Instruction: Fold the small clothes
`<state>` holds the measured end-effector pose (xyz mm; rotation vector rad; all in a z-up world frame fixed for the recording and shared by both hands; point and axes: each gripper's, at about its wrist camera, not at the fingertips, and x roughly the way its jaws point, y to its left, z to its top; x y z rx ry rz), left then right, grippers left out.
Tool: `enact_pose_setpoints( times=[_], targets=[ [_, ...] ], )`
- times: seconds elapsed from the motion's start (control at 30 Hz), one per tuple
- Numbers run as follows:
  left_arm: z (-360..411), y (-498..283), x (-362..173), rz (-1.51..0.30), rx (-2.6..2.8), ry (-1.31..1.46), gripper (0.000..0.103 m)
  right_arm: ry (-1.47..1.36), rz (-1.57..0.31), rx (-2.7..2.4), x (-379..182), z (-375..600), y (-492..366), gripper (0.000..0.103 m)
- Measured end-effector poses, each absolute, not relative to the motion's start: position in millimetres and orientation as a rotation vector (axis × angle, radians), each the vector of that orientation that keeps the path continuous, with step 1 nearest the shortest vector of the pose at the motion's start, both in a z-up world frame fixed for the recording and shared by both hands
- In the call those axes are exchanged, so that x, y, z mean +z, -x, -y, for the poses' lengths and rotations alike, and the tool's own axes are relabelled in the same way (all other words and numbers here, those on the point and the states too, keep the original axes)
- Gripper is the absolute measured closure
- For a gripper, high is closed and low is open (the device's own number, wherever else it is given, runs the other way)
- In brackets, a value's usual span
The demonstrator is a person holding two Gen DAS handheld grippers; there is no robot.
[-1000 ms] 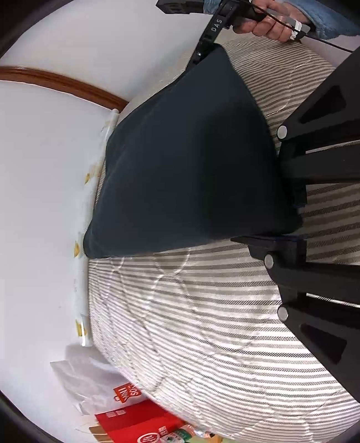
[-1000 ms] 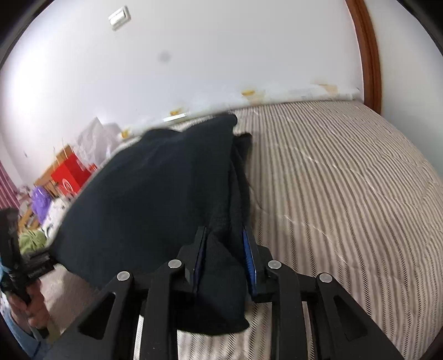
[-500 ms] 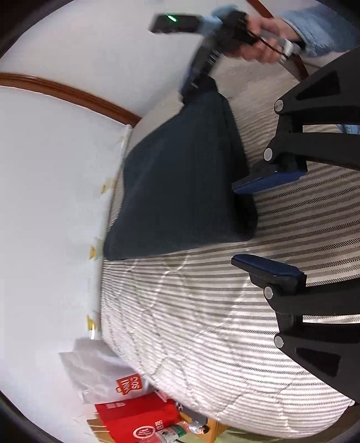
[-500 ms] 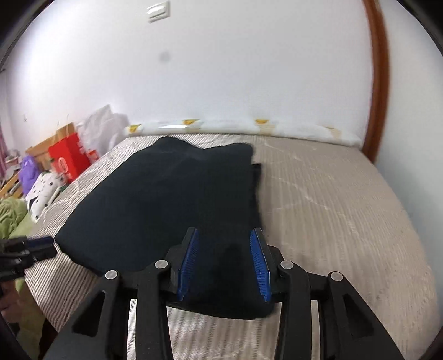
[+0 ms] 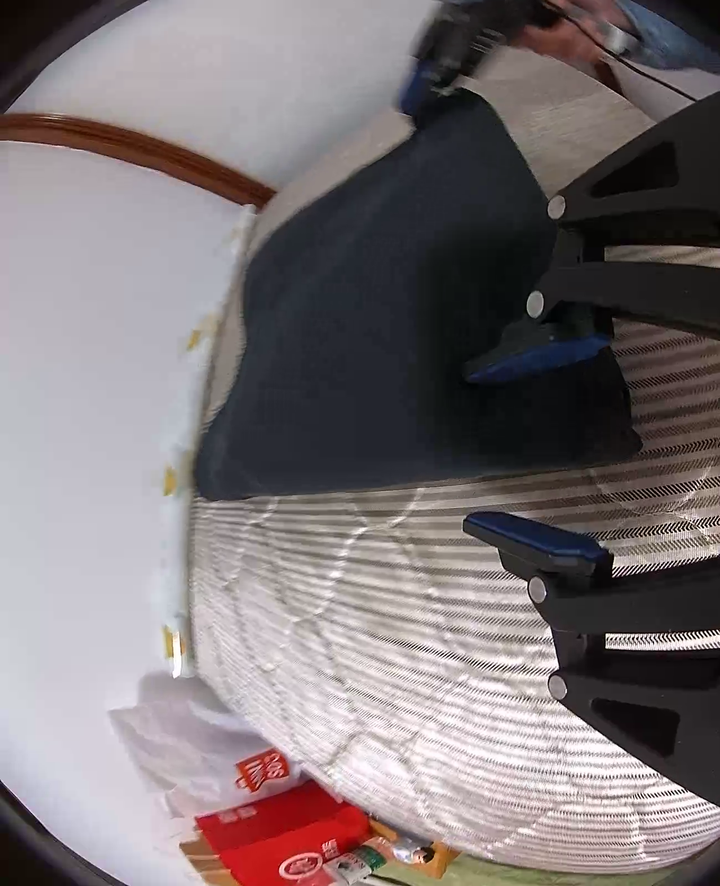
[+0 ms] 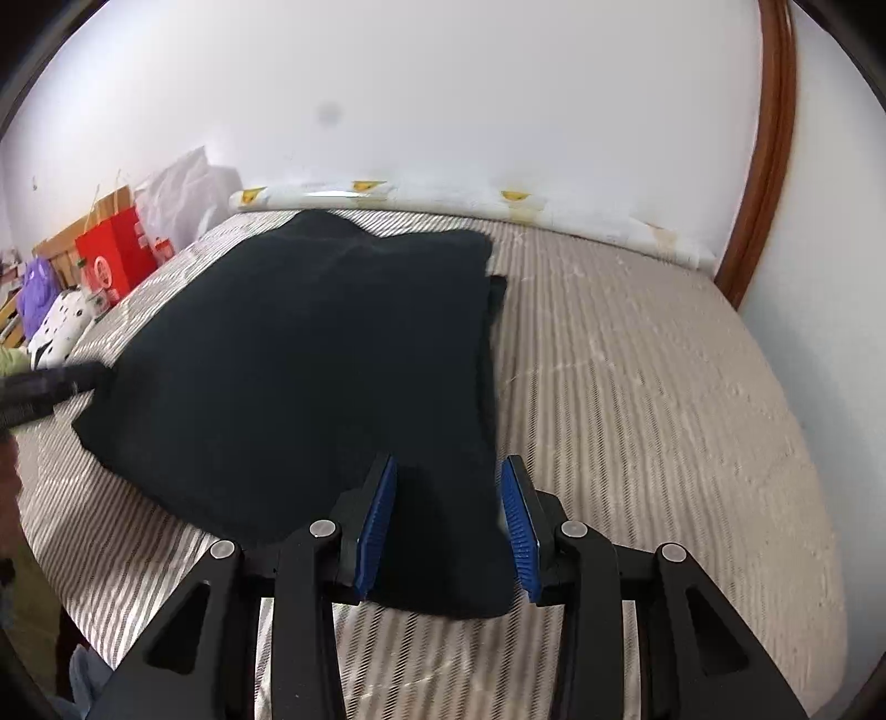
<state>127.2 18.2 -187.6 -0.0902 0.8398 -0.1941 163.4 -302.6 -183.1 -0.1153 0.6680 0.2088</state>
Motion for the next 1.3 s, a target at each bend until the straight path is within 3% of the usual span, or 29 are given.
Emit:
enact_pose_setpoints(
  times=[0.23, 0.3, 0.5, 0.97, 1.03, 1.1, 1.23, 1.3],
  targets=[
    [-30, -151, -159, -0.806, -0.211, 0.115, 0.054, 0.068, -0.691, 0.209, -152, 314, -210, 0.055],
    [-34, -166, -149, -0.790, -0.205, 0.119, 0.055, 0.062, -0.679, 0.218, -141, 313, -227, 0.049],
    [-35, -221, -136, -0.789, -0.199, 0.121, 0.055, -0.010, -0.693, 0.247, -122, 305, -288, 0.047],
    [-8, -324, -169, -0.892, -0.263, 0.108, 0.055, -0.213, -0.866, 0.303, -170, 287, -416, 0.048],
    [-4, -331, -174, -0.902, -0.261, 0.102, 0.055, -0.235, -0.879, 0.309, -177, 285, -426, 0.059],
    [-1, -335, -179, -0.907, -0.262, 0.089, 0.055, -0.215, -0.863, 0.341, -177, 279, -427, 0.086],
    [-2, -336, -178, -0.902, -0.288, 0.103, 0.054, -0.164, -0.611, 0.392, -149, 291, -398, 0.092],
    [0, -339, -179, -0.909, -0.281, 0.092, 0.054, -0.210, -0.706, 0.340, -162, 303, -414, 0.092]
  ],
)
